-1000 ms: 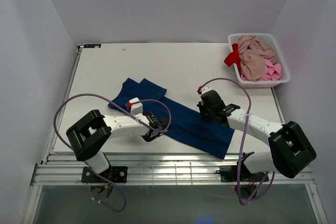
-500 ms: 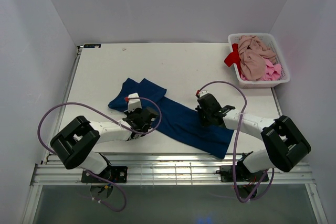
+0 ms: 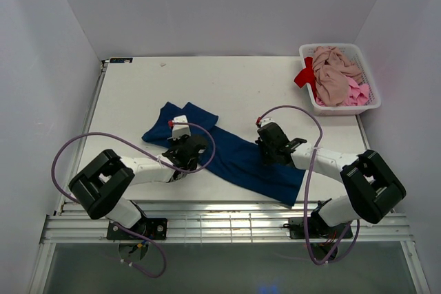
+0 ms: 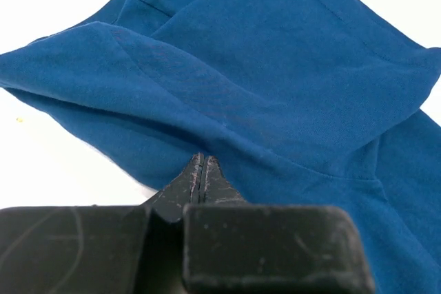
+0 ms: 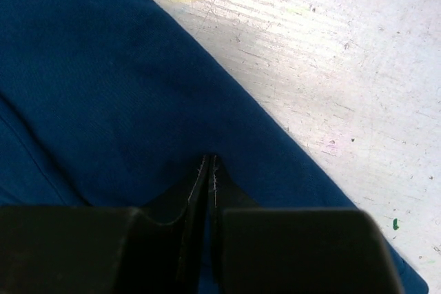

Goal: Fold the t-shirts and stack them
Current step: Rotate the tshirt 90 degrees

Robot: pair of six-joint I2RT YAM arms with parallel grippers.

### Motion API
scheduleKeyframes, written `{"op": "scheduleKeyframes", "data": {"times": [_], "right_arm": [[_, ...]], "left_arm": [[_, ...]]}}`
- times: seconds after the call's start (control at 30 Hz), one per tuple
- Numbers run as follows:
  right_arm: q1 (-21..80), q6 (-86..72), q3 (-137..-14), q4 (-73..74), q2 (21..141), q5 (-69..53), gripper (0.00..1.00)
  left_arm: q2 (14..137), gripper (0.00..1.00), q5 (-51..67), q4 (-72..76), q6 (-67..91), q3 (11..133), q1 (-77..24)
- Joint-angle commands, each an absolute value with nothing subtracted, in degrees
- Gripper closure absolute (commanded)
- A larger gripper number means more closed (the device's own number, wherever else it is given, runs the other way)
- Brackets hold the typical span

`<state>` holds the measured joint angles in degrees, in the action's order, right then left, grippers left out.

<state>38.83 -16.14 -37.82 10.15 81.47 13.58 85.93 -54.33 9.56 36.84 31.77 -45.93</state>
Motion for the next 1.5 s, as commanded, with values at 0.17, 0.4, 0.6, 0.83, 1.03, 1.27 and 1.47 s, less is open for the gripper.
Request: {"op": "scheduleKeyframes", "data": {"times": [0.17, 0.4, 0.6, 0.83, 1.03, 1.27, 1.47], "right_arm": [[39.37, -17.49, -37.35, 10.37, 85.78, 13.89, 0.92], [40.34, -18.8, -36.83, 10.9, 86.31, 13.8, 0.92], [43.24, -21.0, -35.42, 12.57, 86.4, 13.18, 0.92], [49.56, -25.39, -36.12, 14.24, 86.48, 12.66, 0.92], [55.63, -27.42, -41.38, 16.78, 89.12, 13.62, 0.92], [60.46, -28.92, -48.68, 18.98, 93.86, 15.03, 0.92], [61.17, -29.35, -53.08, 21.53, 96.5, 17.4, 0.92]], "left_arm": [[87.71, 1.0, -53.44, 4.67, 42.35, 34.19, -42.46], [92.1, 1.0, -47.48, 4.64, 43.77, 34.28, -37.8], [96.93, 1.0, -42.9, 9.66, 36.85, 37.43, -35.16], [104.14, 1.0, -35.08, 12.22, 27.35, 48.66, -32.87], [110.65, 1.0, -28.92, 12.04, 20.41, 57.99, -31.55], [120.31, 1.0, -24.88, 7.74, 16.09, 72.41, -30.15], [129.35, 1.0, -22.59, 5.11, 13.36, 84.8, -29.09]]}}
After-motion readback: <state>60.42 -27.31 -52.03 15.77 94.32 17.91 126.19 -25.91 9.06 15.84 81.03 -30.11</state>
